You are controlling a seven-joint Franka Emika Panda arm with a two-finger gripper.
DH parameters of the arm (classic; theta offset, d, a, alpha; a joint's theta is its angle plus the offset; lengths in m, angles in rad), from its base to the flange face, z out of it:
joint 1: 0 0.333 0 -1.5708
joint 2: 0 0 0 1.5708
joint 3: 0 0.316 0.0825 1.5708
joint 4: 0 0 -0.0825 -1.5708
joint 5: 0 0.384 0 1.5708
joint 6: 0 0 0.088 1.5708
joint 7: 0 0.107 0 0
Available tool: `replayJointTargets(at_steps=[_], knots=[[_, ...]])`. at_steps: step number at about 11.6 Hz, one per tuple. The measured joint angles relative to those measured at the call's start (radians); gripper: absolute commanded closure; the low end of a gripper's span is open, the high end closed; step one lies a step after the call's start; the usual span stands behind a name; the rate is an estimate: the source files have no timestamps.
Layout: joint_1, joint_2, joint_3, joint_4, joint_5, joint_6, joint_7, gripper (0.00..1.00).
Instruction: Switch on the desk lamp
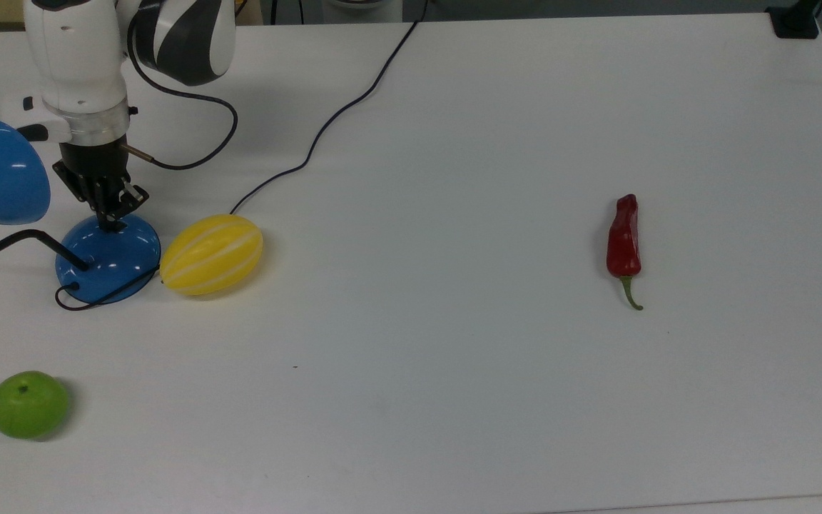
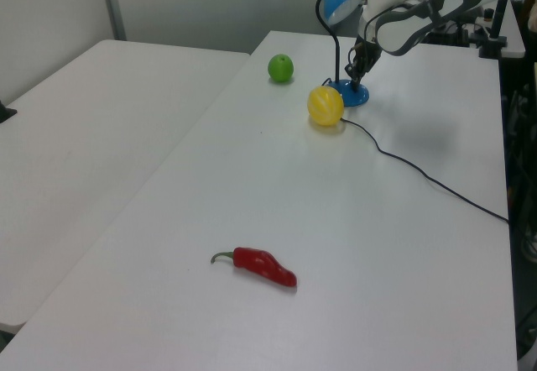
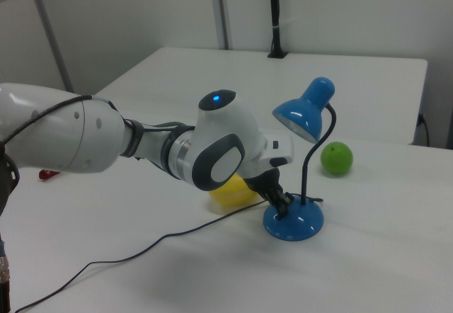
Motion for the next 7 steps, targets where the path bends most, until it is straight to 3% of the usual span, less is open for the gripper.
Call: replayJointTargets(at_steps=[7], knots=[[0.000, 0.007, 0.000, 0.000, -0.001, 0.018, 0.000, 1.00]])
